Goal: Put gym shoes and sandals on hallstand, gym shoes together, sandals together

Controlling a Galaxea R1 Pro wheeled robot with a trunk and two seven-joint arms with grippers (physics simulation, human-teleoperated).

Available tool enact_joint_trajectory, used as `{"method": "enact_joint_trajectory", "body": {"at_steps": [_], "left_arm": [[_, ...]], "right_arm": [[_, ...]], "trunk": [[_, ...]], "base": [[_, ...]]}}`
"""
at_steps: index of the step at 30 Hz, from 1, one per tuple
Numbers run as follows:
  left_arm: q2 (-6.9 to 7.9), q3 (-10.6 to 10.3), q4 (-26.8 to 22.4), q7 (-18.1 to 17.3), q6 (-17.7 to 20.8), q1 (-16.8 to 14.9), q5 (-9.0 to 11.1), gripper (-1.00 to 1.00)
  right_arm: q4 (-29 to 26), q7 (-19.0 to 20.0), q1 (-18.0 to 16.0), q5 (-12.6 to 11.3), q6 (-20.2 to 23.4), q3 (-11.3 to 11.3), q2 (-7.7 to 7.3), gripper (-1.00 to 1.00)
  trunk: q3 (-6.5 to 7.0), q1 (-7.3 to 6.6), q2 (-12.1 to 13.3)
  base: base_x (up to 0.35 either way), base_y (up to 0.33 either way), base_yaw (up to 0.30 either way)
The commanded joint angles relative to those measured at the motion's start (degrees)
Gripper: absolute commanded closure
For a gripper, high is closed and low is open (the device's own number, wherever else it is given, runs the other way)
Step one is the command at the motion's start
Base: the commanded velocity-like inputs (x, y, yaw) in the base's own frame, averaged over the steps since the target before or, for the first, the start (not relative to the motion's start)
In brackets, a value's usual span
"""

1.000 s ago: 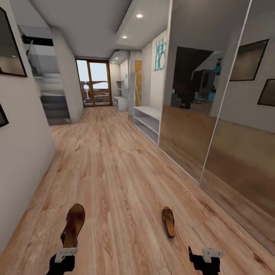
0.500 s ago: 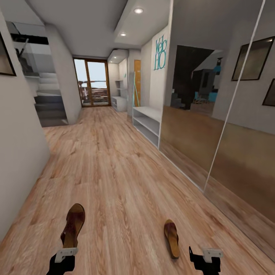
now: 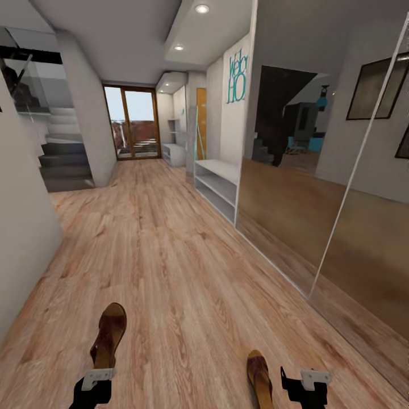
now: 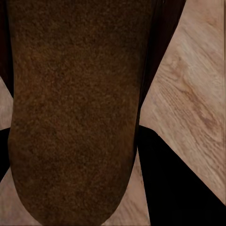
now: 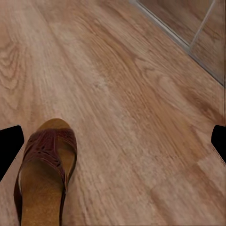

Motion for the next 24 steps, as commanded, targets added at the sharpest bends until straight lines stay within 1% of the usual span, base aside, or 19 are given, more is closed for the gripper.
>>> {"method": "enact_joint_trajectory", "body": {"at_steps": [1,6,15,19,24], "left_arm": [[0.01,0.5,0.0,-0.3,-0.2,0.0,-0.5,1.0],[0.07,0.5,0.0,-0.3,-0.2,0.0,-0.5,1.0],[0.16,0.5,0.0,-0.3,-0.2,0.0,-0.5,1.0],[0.17,0.5,0.0,-0.3,-0.2,0.0,-0.5,1.0],[0.17,0.5,0.0,-0.3,-0.2,0.0,-0.5,1.0]], "right_arm": [[0.1,-0.3,-0.1,0.6,-0.1,-0.3,0.01,-1.0],[0.1,-0.3,-0.1,0.6,-0.1,-0.3,-0.01,-1.0],[0.1,-0.3,-0.1,0.6,-0.1,-0.3,0.05,-1.0],[0.0,-0.3,-0.1,0.6,-0.1,-0.3,0.06,-1.0],[0.0,-0.3,-0.1,0.6,-0.1,-0.3,0.06,-1.0]], "trunk": [[-0.05,0.02,0.0],[-0.05,0.02,0.0],[-0.22,0.02,0.0],[-0.5,0.02,0.0],[-0.91,0.02,0.0]], "base": [[0.274,0.0,-0.211],[0.139,0.0,-0.259],[0.022,0.0,-0.273],[0.002,0.0,-0.182],[0.001,0.0,-0.108]]}}
